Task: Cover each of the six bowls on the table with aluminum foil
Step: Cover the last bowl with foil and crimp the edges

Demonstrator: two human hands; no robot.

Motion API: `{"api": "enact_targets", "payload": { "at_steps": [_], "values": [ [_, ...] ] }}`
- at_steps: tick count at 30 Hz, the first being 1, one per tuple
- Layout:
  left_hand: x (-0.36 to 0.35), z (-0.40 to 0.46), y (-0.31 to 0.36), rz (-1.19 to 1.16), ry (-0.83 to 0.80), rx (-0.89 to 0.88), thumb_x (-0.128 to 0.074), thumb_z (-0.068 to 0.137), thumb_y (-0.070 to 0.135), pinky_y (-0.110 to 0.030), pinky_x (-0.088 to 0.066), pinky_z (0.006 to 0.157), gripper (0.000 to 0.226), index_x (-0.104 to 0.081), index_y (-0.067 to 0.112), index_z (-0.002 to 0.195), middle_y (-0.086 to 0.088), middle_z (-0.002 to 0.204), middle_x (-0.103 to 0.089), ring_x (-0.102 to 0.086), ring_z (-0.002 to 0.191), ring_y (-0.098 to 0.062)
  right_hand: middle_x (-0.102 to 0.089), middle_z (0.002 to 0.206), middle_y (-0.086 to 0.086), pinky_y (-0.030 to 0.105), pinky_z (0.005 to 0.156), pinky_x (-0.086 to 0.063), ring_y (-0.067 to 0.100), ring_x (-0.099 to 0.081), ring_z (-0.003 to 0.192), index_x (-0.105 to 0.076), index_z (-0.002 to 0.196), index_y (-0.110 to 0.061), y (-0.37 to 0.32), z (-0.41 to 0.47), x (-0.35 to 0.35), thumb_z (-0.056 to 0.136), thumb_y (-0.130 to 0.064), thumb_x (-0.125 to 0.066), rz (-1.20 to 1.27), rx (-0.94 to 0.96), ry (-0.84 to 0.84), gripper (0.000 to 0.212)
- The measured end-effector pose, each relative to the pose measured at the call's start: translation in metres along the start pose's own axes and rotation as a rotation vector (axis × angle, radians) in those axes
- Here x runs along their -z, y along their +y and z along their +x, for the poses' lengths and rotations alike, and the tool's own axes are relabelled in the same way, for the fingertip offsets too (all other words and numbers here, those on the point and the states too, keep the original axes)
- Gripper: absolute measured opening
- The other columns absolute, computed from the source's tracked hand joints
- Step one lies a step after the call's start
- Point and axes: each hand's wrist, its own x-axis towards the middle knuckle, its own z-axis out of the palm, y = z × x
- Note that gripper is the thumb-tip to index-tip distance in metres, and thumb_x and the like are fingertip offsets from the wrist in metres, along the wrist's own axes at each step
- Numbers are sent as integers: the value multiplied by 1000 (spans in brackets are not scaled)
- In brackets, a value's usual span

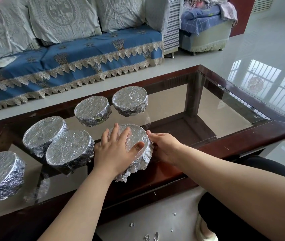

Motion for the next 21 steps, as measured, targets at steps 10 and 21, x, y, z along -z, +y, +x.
{"api": "enact_targets", "payload": {
  "at_steps": [10, 21],
  "values": [
    [0, 0, 0, 0, 7, 4, 13, 54, 94, -58, -18, 115, 118, -7, 40, 157, 3, 167, 7, 3, 152, -27, -69, 74, 11, 46, 82, -56, 24, -60, 69, -76, 82, -7, 9, 11, -5, 90, -33, -67, -287, 134, 210, 28],
    [-1, 0, 1, 5, 22, 18, 15, 52, 95, -57, -19, 114, 120, -10, 40, 156, 2, 167, 5, 1, 152, -28, -53, 41, -8, 24, 53, -42, 11, -46, 43, -66, 60, -15, 2, 11, -7, 86, -35, -72, -391, 115, 247, 33]
  ]
}}
